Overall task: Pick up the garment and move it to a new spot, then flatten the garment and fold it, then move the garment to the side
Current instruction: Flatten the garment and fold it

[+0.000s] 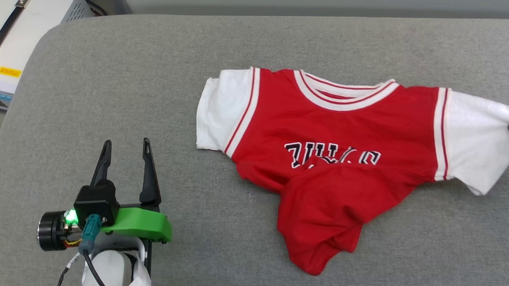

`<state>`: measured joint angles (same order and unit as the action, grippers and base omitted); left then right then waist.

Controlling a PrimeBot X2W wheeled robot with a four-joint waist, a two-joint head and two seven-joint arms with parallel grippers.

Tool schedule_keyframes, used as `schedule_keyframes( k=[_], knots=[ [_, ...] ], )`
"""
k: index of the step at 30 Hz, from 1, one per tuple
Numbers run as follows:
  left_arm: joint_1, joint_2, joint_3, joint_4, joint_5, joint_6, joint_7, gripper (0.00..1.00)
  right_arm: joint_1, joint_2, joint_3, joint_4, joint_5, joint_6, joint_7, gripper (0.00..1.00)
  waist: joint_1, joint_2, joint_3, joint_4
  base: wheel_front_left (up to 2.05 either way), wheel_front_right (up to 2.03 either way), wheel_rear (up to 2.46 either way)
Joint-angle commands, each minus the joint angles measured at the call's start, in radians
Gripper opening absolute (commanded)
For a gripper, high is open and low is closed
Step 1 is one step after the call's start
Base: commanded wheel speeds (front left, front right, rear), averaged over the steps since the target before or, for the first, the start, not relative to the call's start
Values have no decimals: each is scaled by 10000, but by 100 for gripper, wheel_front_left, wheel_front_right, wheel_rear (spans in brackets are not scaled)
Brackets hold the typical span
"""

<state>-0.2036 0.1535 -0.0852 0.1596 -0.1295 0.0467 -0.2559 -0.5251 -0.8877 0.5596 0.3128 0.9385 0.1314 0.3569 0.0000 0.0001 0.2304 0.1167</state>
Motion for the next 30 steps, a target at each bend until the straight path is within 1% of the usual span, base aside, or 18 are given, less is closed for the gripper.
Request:
schedule_keyframes(
  k=[1,4,9,16,19,20,21,22,25,30],
  knots=[
    [184,-71,73,28,125,-86,-59,100,489,-80,-290,83,55,-7,-101,0,0,-1,-141,-158,0,0,0],
    [264,-84,153,70,210,-145,-59,100,1364,-35,-945,335,113,-7,-135,0,0,-1,-191,-256,0,0,0],
    [282,-106,260,166,321,-252,-59,100,2564,350,-1799,1093,135,-7,-125,0,0,-1,-207,-333,0,0,0],
    [177,-121,346,363,452,-377,-59,100,3229,1200,-2206,1959,-35,-7,-236,0,0,-1,-204,-391,0,0,0],
    [118,-68,393,517,497,-447,-59,100,3196,1500,-2350,2180,-315,-7,-652,0,0,-1,-283,-487,0,0,0],
    [99,-45,410,567,502,-473,-59,100,3165,1566,-2418,2211,-405,-7,-832,37,0,-1,-322,-519,0,0,0],
    [68,-17,429,630,505,-509,-59,100,3115,1631,-2536,2241,-556,-7,-1124,97,0,-1,-389,-562,0,0,0],
    [36,7,441,668,506,-544,-59,100,3091,1690,-2633,2261,-667,-7,-1348,100,0,-1,-439,-592,0,0,0],
    [-118,108,518,788,466,-690,-59,100,3078,1879,-2934,2209,-1154,-7,-2141,100,0,-1,-668,-723,0,0,0],
    [-445,300,552,991,444,-956,-59,100,3256,2204,-3567,1854,-1959,-7,-3115,100,0,-1,-904,-958,0,0,0]
  ],
)
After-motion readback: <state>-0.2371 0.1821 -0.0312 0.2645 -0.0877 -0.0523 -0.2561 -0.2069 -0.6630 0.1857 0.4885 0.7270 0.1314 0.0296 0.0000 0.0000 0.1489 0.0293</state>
